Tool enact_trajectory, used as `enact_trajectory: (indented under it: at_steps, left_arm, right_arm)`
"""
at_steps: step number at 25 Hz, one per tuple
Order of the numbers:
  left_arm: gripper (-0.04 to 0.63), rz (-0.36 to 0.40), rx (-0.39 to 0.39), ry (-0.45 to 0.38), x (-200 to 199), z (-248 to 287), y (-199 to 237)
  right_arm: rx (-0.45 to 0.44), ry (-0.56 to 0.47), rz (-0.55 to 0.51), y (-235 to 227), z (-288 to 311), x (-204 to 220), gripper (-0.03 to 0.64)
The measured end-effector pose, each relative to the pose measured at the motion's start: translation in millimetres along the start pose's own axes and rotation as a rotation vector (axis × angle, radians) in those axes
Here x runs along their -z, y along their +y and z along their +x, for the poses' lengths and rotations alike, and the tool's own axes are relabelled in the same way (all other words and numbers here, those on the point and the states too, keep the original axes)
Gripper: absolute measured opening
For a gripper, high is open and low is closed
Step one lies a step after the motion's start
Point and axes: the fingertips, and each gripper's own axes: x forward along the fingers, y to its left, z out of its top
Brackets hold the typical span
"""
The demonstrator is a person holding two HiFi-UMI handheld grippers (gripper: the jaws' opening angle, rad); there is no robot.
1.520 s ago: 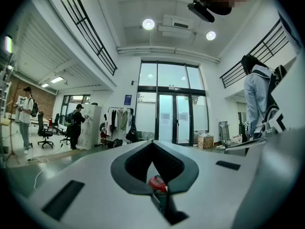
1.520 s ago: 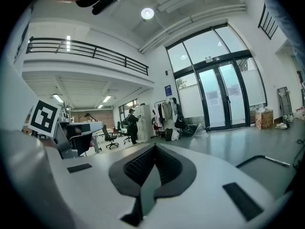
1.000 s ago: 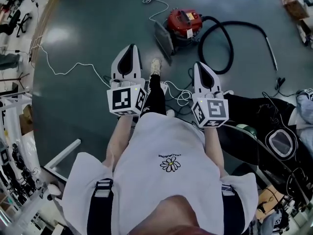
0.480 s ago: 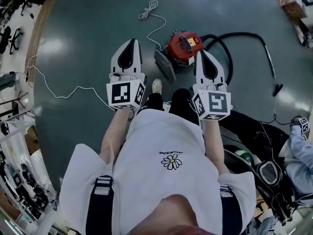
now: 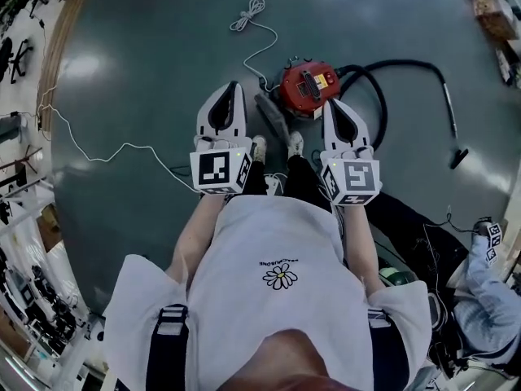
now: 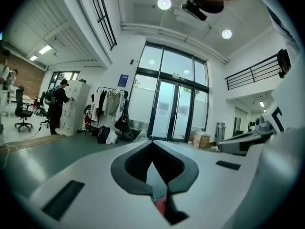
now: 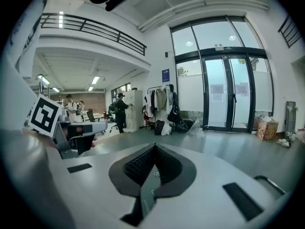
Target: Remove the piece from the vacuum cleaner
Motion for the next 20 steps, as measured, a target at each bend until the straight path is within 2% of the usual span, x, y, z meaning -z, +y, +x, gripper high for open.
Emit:
enact_trajectory:
  at_steps: [3, 5, 9, 12, 13, 17, 18, 20]
  left_arm:
    - [0.002, 0.010, -0.029, 0.082, 38, 25, 4]
    - [0.002, -0.018, -0.050, 0.149, 79, 39, 8]
    - [0.002, -0.100, -0.090, 0.356, 210, 69, 22]
    - [0.002, -0.162, -0.084, 0.500, 305, 94, 29]
    - [0.003, -0.197, -0.082, 0.504, 327, 100, 29]
    - [0.002, -0.406, -0.115, 0.398, 381, 106, 33]
    - [0.002, -0.436, -0.130, 0.403, 393, 105, 34]
    - [0.002, -0.427, -0.171, 0.470, 417, 104, 40]
  right_arm:
    - [-0.003, -0.001, 0.010, -15, 32, 20, -0.002]
    - [-0.008, 0.025, 0.024, -28, 55, 52, -0.002]
    - [-0.060, 0.192, 0.120, -49, 119, 166, -0.002]
    - [-0.089, 0.330, 0.192, -58, 167, 261, -0.002]
    - [-0.104, 0.380, 0.198, -59, 178, 290, -0.002]
    - [-0.155, 0.508, 0.137, -57, 208, 374, -0.002]
    - [-0.153, 0.526, 0.110, -59, 211, 387, -0.002]
    - [-0.152, 0.546, 0.077, -60, 219, 404, -0.002]
